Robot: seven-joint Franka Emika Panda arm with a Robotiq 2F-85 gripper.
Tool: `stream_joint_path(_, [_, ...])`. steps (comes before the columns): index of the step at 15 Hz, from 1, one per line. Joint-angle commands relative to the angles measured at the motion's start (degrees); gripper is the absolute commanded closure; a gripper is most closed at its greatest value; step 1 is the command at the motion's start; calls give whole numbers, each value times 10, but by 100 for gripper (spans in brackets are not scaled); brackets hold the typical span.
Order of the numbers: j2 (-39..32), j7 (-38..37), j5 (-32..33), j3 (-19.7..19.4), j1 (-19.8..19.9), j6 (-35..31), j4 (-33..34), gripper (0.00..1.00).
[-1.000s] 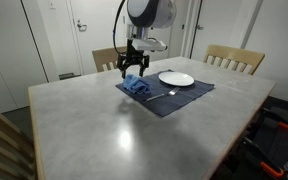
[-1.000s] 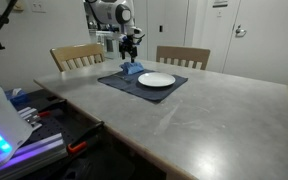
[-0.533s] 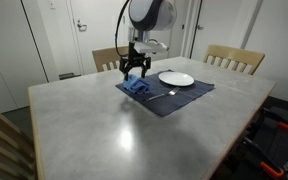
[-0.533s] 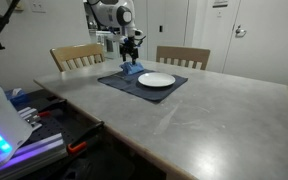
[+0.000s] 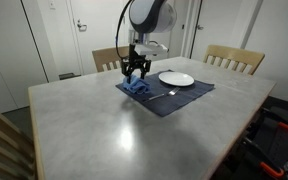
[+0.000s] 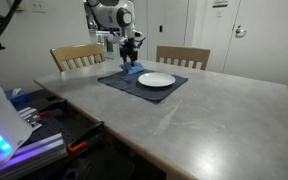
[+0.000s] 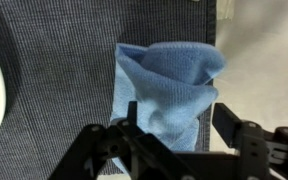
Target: Take the blue towel and clean the plate
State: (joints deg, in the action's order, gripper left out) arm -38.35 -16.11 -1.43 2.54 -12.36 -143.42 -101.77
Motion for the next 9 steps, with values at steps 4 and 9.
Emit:
stream_joint_path(4, [-2,7,10,-6,-4,14,4,73])
stream_joint_path(9, [2,4,22,-11,-8,18,8,100])
